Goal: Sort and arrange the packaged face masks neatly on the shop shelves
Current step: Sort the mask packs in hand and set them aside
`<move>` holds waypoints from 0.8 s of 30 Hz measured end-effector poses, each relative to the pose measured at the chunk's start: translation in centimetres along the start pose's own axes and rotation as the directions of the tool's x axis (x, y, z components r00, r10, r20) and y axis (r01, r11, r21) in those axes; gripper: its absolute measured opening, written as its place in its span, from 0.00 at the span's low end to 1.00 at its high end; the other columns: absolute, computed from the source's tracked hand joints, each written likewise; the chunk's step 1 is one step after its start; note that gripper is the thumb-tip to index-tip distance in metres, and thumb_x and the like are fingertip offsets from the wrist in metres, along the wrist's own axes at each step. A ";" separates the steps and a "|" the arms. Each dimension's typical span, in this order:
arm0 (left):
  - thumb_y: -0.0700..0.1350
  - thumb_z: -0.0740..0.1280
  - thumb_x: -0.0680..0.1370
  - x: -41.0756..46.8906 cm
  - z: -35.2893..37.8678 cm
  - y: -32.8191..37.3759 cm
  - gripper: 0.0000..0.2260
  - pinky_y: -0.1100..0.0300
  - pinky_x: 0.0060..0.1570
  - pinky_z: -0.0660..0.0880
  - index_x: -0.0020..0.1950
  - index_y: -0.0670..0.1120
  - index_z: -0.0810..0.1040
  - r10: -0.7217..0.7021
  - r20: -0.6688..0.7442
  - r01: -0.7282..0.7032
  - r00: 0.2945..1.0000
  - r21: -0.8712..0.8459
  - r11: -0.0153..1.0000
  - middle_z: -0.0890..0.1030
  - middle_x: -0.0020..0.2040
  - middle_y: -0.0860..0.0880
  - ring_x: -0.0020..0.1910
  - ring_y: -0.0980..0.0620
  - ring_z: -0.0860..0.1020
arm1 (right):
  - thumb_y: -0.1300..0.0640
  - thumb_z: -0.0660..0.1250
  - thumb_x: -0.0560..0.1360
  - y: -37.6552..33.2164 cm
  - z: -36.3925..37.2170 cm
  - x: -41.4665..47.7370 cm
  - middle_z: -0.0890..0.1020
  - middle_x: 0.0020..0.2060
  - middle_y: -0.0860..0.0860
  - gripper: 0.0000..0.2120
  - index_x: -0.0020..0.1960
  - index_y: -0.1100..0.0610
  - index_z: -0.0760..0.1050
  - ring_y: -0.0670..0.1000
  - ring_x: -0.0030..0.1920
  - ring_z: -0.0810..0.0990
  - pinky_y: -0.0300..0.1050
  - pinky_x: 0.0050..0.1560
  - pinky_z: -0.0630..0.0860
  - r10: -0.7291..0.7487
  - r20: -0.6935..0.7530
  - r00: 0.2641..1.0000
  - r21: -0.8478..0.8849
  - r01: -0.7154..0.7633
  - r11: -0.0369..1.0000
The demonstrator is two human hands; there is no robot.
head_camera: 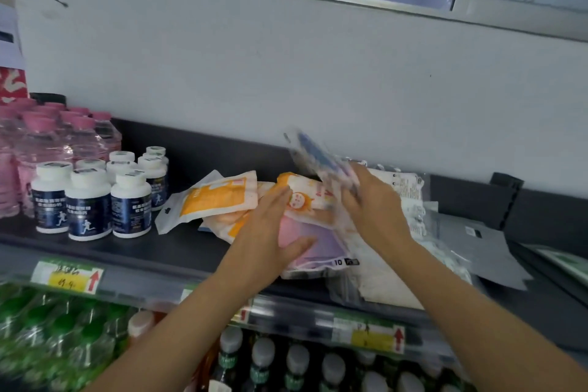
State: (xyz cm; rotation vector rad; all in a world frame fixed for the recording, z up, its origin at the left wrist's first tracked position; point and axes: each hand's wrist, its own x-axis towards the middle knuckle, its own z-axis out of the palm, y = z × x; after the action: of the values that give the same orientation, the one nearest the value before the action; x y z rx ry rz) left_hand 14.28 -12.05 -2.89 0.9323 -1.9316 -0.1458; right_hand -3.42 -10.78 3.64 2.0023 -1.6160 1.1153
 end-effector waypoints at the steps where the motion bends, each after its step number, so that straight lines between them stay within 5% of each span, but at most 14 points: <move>1: 0.61 0.68 0.71 -0.3 0.2 0.2 0.37 0.67 0.70 0.51 0.75 0.49 0.59 0.020 0.109 -0.028 0.994 0.065 0.998 0.59 0.75 0.55 0.73 0.60 0.54 | 0.58 0.61 0.78 0.5 -0.7 0.0 0.80 0.39 0.54 0.17 0.66 0.58 0.69 0.58 0.40 0.77 0.44 0.37 0.61 0.070 -0.056 0.996 0.062 -0.067 0.996; 3: 0.68 0.65 0.69 -0.6 0.9 0.7 0.42 0.57 0.74 0.50 0.76 0.50 0.54 0.029 0.317 -0.112 0.948 0.245 0.963 0.52 0.77 0.54 0.76 0.55 0.47 | 0.59 0.62 0.77 1.5 -1.7 -0.2 0.74 0.28 0.50 0.16 0.63 0.62 0.70 0.51 0.30 0.72 0.43 0.32 0.60 0.223 -0.125 0.967 0.169 -0.201 0.965; 5: 0.69 0.63 0.69 -0.5 1.5 1.0 0.43 0.50 0.73 0.54 0.77 0.49 0.54 -0.073 0.453 -0.103 0.889 0.353 0.930 0.50 0.78 0.49 0.76 0.48 0.49 | 0.58 0.63 0.77 2.2 -2.4 -0.6 0.76 0.30 0.55 0.15 0.62 0.64 0.71 0.51 0.31 0.74 0.42 0.32 0.71 0.339 -0.160 0.927 0.287 -0.285 0.915; 9: 0.57 0.62 0.78 0.3 1.8 1.5 0.24 0.52 0.64 0.66 0.70 0.46 0.67 -0.077 0.488 -0.197 0.870 0.486 0.852 0.67 0.71 0.44 0.68 0.44 0.66 | 0.60 0.63 0.77 3.1 -3.5 -1.7 0.76 0.35 0.45 0.08 0.55 0.59 0.72 0.39 0.29 0.76 0.27 0.24 0.68 0.459 -0.179 0.870 0.496 -0.323 0.806; 13: 0.46 0.55 0.82 1.1 0.7 2.5 0.14 0.56 0.55 0.72 0.67 0.47 0.70 0.065 0.369 -0.227 0.927 0.415 0.881 0.75 0.63 0.47 0.59 0.48 0.75 | 0.60 0.64 0.76 4.0 -4.6 -2.3 0.79 0.40 0.42 0.06 0.53 0.54 0.73 0.37 0.37 0.78 0.27 0.30 0.72 0.512 -0.225 0.829 0.604 -0.293 0.741; 20: 0.48 0.57 0.80 3.3 -2.1 5.4 0.13 0.59 0.38 0.68 0.60 0.46 0.74 0.127 0.062 -0.141 0.990 0.339 0.930 0.81 0.46 0.48 0.44 0.48 0.78 | 0.59 0.64 0.76 5.6 -9.0 -1.2 0.78 0.42 0.40 0.06 0.52 0.50 0.71 0.37 0.41 0.77 0.32 0.39 0.73 0.546 -0.320 0.774 0.678 -0.216 0.703; 24: 0.45 0.61 0.79 4.3 -3.2 7.1 0.08 0.57 0.31 0.64 0.47 0.45 0.79 0.174 -0.154 -0.119 0.973 0.315 0.942 0.72 0.28 0.52 0.28 0.49 0.71 | 0.59 0.65 0.76 6.9 -10.9 -1.6 0.79 0.42 0.43 0.05 0.49 0.50 0.71 0.44 0.42 0.79 0.42 0.43 0.77 0.543 -0.323 0.775 0.682 -0.208 0.701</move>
State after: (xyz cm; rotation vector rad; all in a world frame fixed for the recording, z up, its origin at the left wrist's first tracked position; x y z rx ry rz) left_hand 11.85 -9.08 5.07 0.9588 -1.8754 0.3239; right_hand -13.84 -4.34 7.95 1.4420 -1.5280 2.3746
